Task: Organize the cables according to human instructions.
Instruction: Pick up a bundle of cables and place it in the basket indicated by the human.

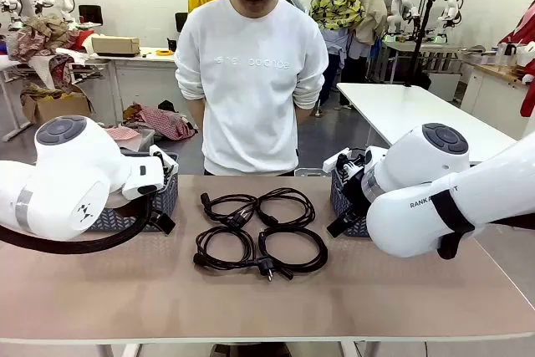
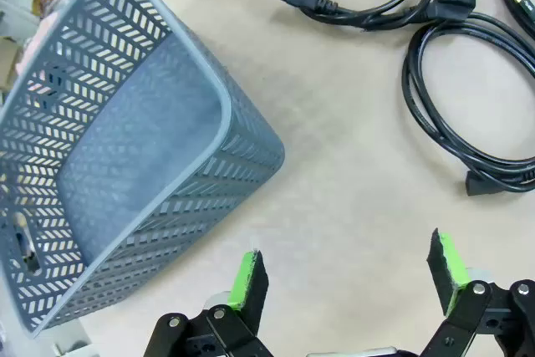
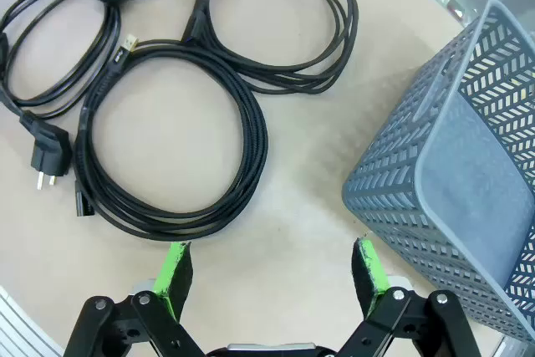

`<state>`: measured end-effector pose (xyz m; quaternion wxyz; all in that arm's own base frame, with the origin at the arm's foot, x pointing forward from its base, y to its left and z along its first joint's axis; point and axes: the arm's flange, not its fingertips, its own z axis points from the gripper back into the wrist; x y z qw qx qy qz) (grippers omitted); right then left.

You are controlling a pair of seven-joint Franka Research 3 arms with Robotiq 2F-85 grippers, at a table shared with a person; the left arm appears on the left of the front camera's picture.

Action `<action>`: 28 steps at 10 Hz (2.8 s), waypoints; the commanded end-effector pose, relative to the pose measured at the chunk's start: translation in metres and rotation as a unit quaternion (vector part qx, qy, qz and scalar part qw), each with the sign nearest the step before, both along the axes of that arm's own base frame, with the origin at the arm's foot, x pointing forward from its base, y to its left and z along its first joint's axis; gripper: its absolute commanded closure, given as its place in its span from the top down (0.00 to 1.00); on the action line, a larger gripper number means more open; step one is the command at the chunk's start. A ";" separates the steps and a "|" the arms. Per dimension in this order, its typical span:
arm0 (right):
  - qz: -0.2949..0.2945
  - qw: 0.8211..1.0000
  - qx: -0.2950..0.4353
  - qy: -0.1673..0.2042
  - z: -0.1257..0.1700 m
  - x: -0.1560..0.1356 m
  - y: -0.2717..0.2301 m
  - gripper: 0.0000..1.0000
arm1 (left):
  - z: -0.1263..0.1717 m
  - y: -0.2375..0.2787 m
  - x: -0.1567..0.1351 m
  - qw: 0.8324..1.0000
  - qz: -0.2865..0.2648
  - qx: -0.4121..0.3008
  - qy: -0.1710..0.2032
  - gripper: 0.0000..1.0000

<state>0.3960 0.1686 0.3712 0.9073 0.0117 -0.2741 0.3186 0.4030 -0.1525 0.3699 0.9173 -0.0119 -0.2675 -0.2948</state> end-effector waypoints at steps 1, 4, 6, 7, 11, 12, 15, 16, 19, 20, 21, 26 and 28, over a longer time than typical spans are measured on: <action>0.000 1.000 0.000 0.000 0.000 0.000 0.000 1.00 | 0.000 0.000 0.000 1.000 0.000 0.000 0.000 1.00; 0.000 1.000 0.000 0.000 0.000 0.000 0.000 1.00 | 0.000 0.000 0.000 1.000 0.000 0.000 0.000 1.00; 0.000 1.000 0.000 0.000 0.000 0.000 0.000 1.00 | 0.000 0.000 0.000 1.000 0.000 0.000 0.000 1.00; 0.000 1.000 0.000 0.000 0.000 0.000 0.000 1.00 | 0.000 0.000 0.000 1.000 0.000 0.000 0.000 1.00; 0.001 1.000 -0.001 0.000 0.000 0.000 0.000 1.00 | 0.000 -0.001 0.000 1.000 -0.001 0.000 0.000 1.00; 0.005 1.000 0.009 -0.008 0.008 0.000 -0.005 1.00 | 0.008 0.001 -0.002 1.000 -0.008 -0.008 -0.001 1.00; 0.054 0.997 0.033 -0.034 0.043 -0.007 -0.033 1.00 | 0.051 0.015 -0.014 0.999 -0.048 -0.010 -0.018 1.00; 0.065 0.996 0.039 -0.038 0.050 -0.008 -0.042 1.00 | 0.063 0.022 -0.017 0.998 -0.065 -0.011 -0.021 1.00; 0.132 0.987 0.081 -0.048 0.068 -0.015 -0.067 1.00 | 0.093 0.051 -0.024 0.991 -0.128 -0.038 -0.013 1.00; 0.145 0.983 0.097 -0.052 0.074 -0.019 -0.078 1.00 | 0.103 0.064 -0.030 0.987 -0.151 -0.058 -0.015 1.00; 0.161 0.979 0.112 -0.056 0.078 -0.023 -0.090 1.00 | 0.111 0.074 -0.033 0.983 -0.165 -0.081 -0.017 1.00; 0.212 0.959 0.173 -0.068 0.084 -0.034 -0.137 1.00 | 0.121 0.120 -0.031 0.969 -0.205 -0.140 -0.005 1.00; 0.220 0.957 0.176 -0.065 0.083 -0.031 -0.140 1.00 | 0.126 0.127 -0.022 0.969 -0.199 -0.146 0.001 1.00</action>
